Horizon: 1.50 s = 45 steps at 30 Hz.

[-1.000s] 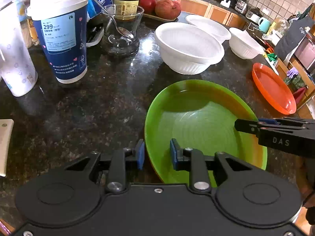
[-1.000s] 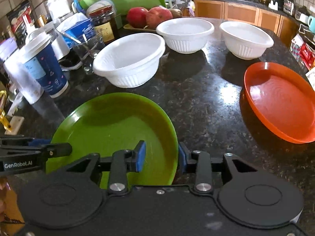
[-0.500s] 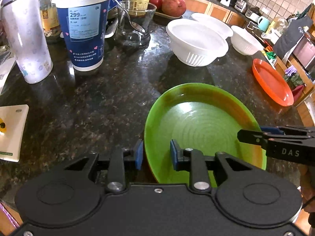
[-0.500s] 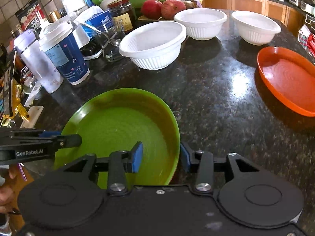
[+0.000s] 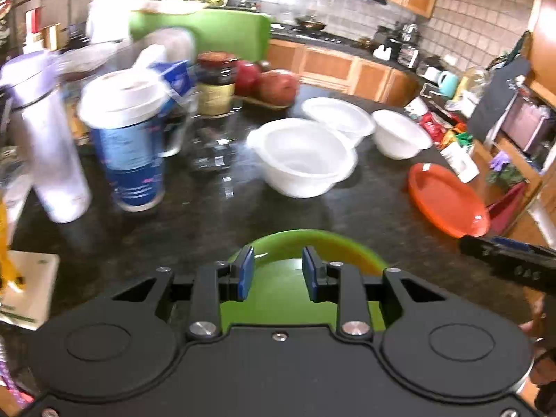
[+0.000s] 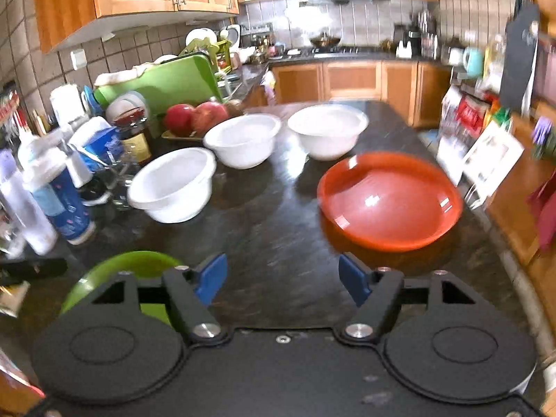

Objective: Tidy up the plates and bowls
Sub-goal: 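Open the left gripper to release the green plate, then move the left gripper to the orange plate rim and grasp it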

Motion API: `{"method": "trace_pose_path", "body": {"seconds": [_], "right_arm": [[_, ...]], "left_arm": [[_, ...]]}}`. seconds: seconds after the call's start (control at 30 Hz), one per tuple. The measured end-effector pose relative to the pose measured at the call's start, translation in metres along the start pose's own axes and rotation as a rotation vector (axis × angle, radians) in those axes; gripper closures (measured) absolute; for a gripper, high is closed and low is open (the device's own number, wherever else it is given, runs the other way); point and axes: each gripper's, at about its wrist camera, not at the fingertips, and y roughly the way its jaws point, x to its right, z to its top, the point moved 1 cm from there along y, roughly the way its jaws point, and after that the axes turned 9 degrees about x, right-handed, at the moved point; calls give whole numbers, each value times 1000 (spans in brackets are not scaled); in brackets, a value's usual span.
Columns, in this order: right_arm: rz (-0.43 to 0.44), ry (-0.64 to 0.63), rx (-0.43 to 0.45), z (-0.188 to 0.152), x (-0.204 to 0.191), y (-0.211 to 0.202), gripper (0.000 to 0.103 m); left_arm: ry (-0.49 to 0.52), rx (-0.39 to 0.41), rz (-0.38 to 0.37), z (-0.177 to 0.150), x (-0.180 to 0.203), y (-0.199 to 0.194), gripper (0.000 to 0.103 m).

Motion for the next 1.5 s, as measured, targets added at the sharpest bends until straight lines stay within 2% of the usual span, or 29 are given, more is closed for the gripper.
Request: {"method": "trace_pose_path", "body": {"seconds": [0.23, 0.4, 0.5, 0.63, 0.8, 1.03, 1.17, 1.3, 1.4, 1.5], "right_arm": [[3, -154, -16, 16, 49, 16, 31], [83, -154, -102, 31, 107, 51, 46], [89, -170, -112, 41, 137, 73, 52], [107, -178, -115, 60, 176, 108, 53], [154, -145, -172, 73, 211, 162, 56], [242, -138, -225, 70, 222, 206, 56], [268, -138, -239, 68, 223, 217, 56], [291, -140, -256, 64, 221, 223, 57], [308, -140, -268, 62, 222, 224, 63], [299, -162, -250, 60, 222, 223, 71]], "left_arm": [[15, -21, -53, 6, 68, 32, 64], [13, -38, -20, 11, 118, 70, 64], [4, -44, 5, 12, 143, 89, 64], [-5, -44, 47, 14, 169, 115, 64], [-52, -93, 65, 15, 184, 146, 64], [-109, -122, 115, 14, 193, 171, 64], [-146, -145, 129, 11, 193, 180, 64], [-143, -156, 151, 12, 198, 189, 64], [-135, -167, 163, 12, 203, 196, 64], [-145, -202, 136, 10, 205, 202, 68]]}}
